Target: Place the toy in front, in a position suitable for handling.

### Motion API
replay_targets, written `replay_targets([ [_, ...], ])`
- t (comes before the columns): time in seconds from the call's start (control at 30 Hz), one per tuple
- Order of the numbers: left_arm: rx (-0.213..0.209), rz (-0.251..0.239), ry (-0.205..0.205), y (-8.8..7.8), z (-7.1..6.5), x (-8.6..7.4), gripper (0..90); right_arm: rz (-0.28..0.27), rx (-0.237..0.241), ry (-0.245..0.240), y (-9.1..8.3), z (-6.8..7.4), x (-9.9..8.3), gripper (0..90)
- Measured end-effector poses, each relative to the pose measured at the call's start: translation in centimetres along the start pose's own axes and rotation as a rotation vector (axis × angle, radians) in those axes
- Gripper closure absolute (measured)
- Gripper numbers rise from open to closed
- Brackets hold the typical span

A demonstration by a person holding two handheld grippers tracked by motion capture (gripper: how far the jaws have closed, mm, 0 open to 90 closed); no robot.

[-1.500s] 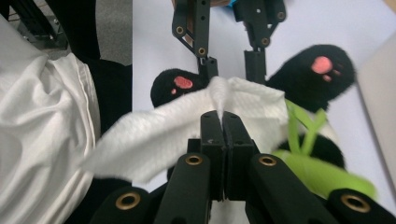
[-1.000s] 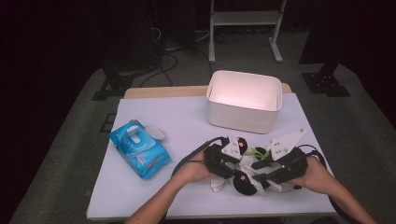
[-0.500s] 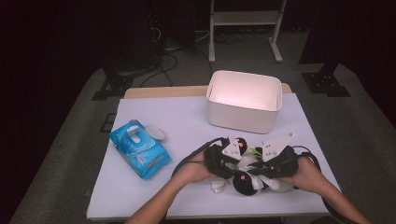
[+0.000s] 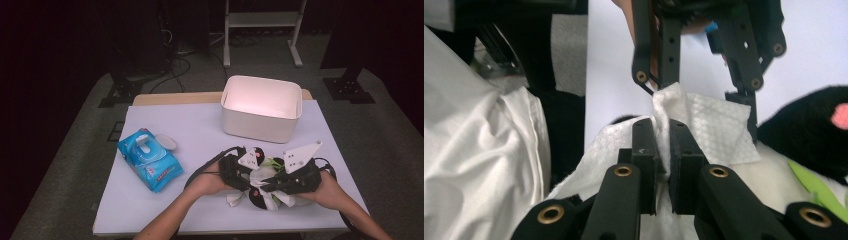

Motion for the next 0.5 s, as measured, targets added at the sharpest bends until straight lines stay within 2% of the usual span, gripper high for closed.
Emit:
replay_targets([
  [0.23,0.002,-0.012,-0.014,0.0,0.2,0.0,58.0,-0.054,0.025,0.019,-0.7,0.2,0.7,83.4],
  [0.27,0.000,-0.011,-0.015,0.0,0.2,0.0,58.1,-0.040,0.023,0.012,-0.6,0.3,0.5,83.4],
  [0.3,-0.004,-0.006,-0.010,0.0,0.2,-0.1,58.0,0.001,0.019,0.001,-0.1,0.4,-0.1,83.4],
  [0.5,-0.006,-0.006,-0.008,0.0,-0.1,-0.1,58.1,0.034,-0.007,0.003,-0.8,0.0,-1.3,83.5],
])
Point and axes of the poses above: each handheld gripper's, and its own axes: y roughly forward along the jaws, x roughly out of its top, z roughly to its left, the point moved 6 cm from there along y, roughly forward along the jaws, and after that the axes turned 13 degrees about -z, right-handed, at the moved point
